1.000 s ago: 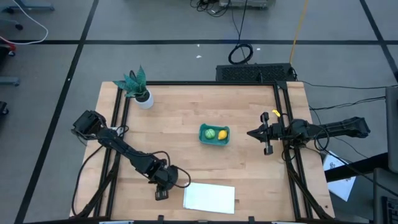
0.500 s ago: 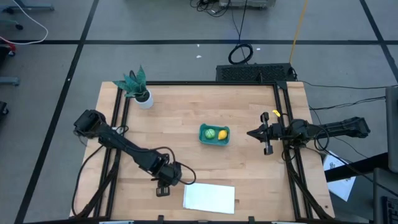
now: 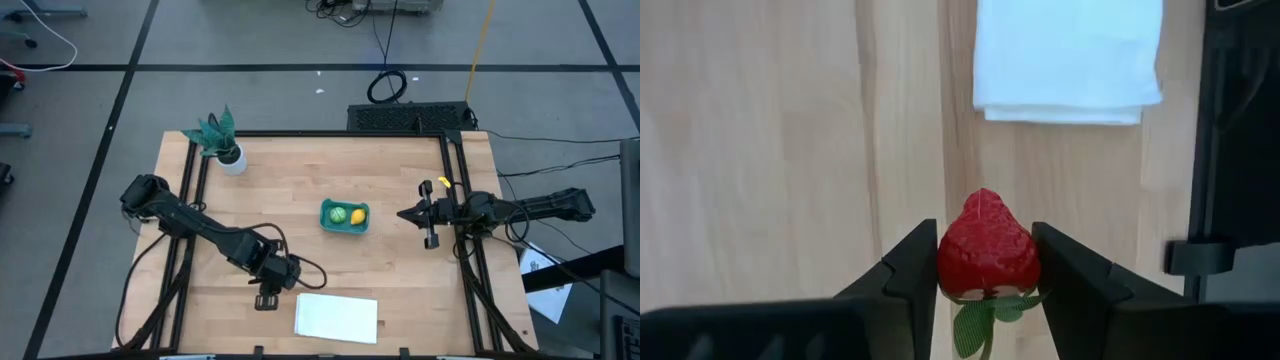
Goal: Pick and placing Produce into tupperware
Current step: Put the strawberry into the bin
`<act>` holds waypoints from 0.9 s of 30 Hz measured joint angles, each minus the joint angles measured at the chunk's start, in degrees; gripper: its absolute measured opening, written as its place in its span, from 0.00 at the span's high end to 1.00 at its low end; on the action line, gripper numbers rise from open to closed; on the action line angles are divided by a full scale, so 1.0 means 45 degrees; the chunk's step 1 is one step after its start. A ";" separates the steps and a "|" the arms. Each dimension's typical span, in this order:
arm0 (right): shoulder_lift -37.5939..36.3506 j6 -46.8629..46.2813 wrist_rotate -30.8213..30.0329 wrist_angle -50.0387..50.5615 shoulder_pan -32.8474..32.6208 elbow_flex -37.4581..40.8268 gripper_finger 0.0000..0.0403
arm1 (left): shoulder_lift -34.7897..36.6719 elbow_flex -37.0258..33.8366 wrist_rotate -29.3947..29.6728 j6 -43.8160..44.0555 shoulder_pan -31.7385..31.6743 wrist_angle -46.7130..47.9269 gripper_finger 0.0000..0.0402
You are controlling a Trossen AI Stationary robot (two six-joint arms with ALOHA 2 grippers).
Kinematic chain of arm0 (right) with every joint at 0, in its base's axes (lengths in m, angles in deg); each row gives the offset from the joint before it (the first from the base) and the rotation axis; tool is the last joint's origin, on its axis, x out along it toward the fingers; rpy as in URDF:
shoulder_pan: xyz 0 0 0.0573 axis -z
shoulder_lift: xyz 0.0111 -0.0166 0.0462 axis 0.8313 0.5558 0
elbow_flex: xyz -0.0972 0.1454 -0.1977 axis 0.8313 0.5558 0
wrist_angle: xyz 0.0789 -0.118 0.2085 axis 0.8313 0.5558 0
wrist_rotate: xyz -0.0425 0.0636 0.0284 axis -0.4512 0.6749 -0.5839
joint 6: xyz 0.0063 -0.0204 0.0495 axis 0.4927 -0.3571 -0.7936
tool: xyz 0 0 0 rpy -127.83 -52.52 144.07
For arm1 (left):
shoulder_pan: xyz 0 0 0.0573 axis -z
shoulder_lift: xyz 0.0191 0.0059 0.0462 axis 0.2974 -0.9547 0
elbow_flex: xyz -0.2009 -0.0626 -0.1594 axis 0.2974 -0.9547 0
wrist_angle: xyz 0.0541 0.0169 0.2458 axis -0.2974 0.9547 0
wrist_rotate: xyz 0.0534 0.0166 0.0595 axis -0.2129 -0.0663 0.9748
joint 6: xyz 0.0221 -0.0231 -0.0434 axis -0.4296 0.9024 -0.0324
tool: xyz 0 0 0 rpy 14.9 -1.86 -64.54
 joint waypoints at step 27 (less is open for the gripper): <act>0.0000 -0.0002 0.0002 0.0024 0.0000 0.0003 1.00 | 0.2467 0.0463 0.1267 -0.0591 -0.1480 0.2535 0.67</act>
